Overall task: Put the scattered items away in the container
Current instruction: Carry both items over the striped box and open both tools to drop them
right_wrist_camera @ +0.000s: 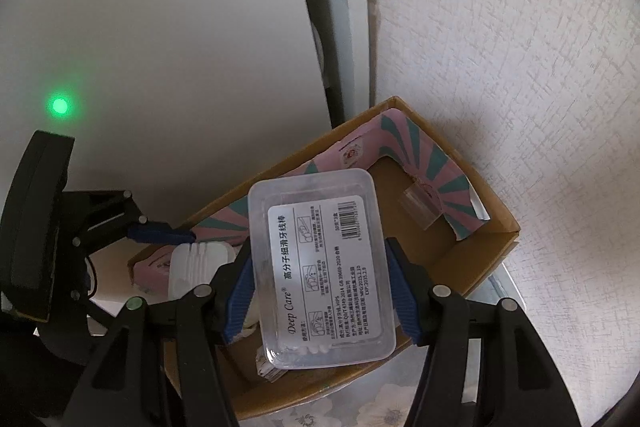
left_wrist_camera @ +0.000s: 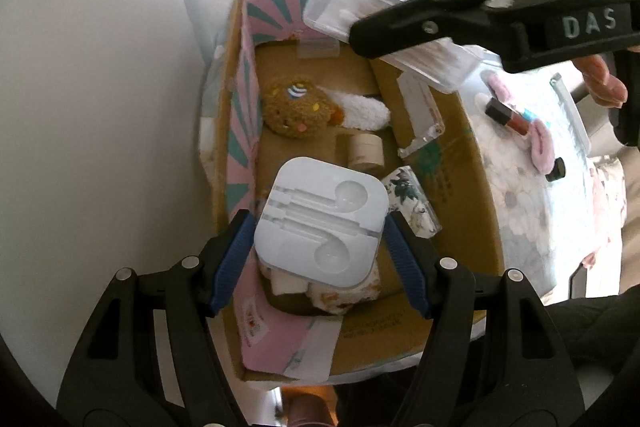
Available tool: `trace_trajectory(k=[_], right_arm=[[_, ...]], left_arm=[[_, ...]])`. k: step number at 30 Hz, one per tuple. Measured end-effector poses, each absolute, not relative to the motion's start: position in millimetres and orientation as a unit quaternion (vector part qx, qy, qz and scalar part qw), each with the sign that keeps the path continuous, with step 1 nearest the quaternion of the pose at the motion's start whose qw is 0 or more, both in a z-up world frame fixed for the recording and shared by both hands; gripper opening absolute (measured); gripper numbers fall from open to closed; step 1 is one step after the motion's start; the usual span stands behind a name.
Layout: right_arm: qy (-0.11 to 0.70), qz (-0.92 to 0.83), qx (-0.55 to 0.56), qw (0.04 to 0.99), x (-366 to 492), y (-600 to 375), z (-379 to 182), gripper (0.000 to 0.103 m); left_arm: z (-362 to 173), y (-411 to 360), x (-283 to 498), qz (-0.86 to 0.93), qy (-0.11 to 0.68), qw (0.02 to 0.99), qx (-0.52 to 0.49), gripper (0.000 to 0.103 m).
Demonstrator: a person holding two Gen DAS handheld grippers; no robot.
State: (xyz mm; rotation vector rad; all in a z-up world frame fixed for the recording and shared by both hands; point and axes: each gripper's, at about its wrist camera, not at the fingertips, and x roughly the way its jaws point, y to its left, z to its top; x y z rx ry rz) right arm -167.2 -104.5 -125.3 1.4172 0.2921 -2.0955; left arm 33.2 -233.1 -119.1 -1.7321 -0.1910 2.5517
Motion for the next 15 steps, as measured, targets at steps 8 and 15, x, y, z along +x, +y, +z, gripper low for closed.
trace_trajectory(k=[8, 15], right_arm=[[0.095, -0.785, 0.548, 0.273, -174, -100, -135, 0.075], [0.096, -0.792, 0.541, 0.266, -171, -93, -130, 0.075]], left_arm=[[-125, -220, 28, 0.821, -0.044, 0.033, -0.568, 0.103], [-123, -216, 26, 0.821, -0.036, 0.03, -0.569, 0.103]])
